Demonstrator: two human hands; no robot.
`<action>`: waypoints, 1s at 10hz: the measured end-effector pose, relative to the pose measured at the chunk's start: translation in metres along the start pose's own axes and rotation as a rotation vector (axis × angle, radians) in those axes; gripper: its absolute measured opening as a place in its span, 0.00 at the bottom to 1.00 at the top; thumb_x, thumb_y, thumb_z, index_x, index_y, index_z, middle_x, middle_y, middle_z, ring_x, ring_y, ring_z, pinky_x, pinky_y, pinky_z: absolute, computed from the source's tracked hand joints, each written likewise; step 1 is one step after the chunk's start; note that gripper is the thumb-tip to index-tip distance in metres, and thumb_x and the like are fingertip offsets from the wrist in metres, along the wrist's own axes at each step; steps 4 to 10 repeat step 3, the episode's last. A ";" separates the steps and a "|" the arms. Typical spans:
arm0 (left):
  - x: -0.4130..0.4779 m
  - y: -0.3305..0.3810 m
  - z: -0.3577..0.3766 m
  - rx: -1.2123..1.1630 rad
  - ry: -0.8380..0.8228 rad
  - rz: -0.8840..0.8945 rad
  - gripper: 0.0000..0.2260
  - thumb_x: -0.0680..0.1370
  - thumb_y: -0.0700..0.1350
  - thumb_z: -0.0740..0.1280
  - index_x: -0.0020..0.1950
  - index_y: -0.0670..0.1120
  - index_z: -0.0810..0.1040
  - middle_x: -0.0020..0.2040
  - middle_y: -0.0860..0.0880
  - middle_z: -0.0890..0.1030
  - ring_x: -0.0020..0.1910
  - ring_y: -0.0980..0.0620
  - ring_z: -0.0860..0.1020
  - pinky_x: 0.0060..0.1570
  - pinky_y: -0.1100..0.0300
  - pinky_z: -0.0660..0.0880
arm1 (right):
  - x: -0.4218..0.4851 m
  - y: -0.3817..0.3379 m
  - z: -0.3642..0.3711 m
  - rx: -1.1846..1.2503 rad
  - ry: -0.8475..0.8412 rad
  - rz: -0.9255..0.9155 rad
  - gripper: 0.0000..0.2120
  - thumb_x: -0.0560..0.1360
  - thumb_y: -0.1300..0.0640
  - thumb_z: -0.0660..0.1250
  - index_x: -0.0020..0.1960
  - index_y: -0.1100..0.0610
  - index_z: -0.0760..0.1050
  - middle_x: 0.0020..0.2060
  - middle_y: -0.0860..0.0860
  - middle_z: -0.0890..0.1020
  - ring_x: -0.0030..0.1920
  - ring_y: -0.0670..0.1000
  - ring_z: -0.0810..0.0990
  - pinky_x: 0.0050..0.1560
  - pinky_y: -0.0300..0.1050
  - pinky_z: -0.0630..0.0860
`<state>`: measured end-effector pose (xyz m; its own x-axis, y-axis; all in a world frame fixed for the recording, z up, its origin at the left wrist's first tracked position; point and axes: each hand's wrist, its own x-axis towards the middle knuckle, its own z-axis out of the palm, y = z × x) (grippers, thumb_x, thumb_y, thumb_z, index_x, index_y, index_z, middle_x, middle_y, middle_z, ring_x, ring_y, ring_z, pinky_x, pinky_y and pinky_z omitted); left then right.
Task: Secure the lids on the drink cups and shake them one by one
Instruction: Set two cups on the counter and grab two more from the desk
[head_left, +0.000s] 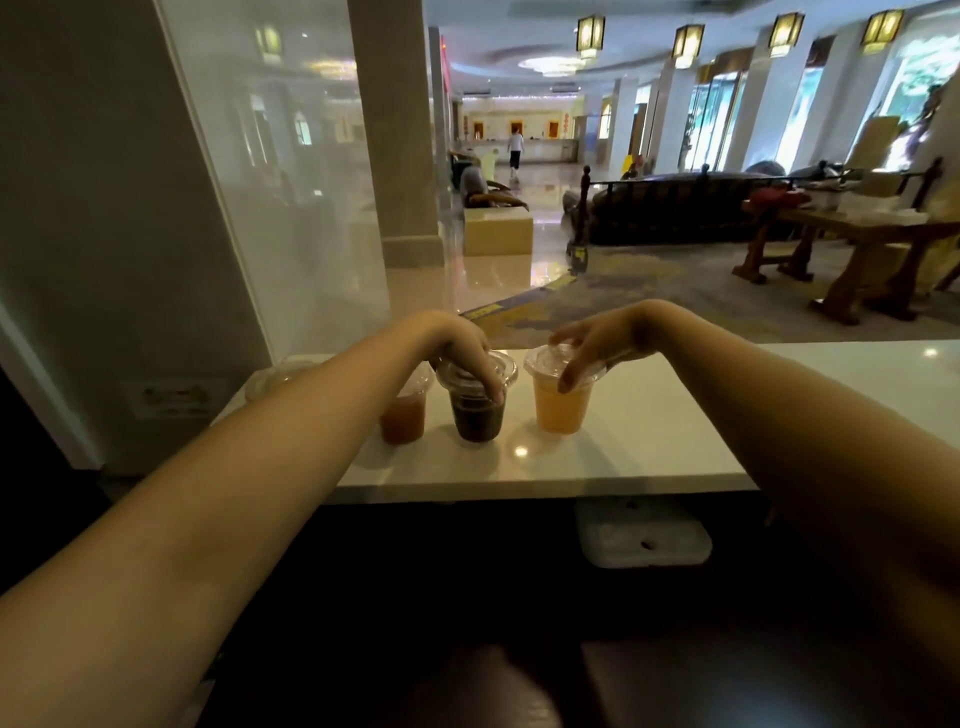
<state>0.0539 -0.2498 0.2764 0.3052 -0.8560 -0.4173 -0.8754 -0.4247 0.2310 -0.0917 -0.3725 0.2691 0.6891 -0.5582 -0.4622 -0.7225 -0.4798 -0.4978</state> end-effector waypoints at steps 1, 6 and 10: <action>0.013 -0.006 0.008 -0.028 -0.002 -0.002 0.37 0.71 0.52 0.72 0.74 0.44 0.59 0.73 0.43 0.62 0.69 0.42 0.65 0.64 0.51 0.70 | 0.015 0.008 0.007 0.005 0.001 0.028 0.41 0.69 0.60 0.72 0.75 0.51 0.54 0.73 0.57 0.61 0.70 0.61 0.65 0.62 0.50 0.70; 0.029 -0.014 0.012 -0.049 0.006 0.037 0.40 0.70 0.54 0.72 0.75 0.44 0.57 0.74 0.43 0.60 0.70 0.41 0.63 0.66 0.49 0.68 | 0.023 0.018 0.012 -0.011 0.036 0.025 0.43 0.69 0.59 0.73 0.76 0.50 0.51 0.74 0.56 0.58 0.72 0.61 0.61 0.68 0.54 0.65; 0.029 -0.014 0.012 -0.049 0.006 0.037 0.40 0.70 0.54 0.72 0.75 0.44 0.57 0.74 0.43 0.60 0.70 0.41 0.63 0.66 0.49 0.68 | 0.023 0.018 0.012 -0.011 0.036 0.025 0.43 0.69 0.59 0.73 0.76 0.50 0.51 0.74 0.56 0.58 0.72 0.61 0.61 0.68 0.54 0.65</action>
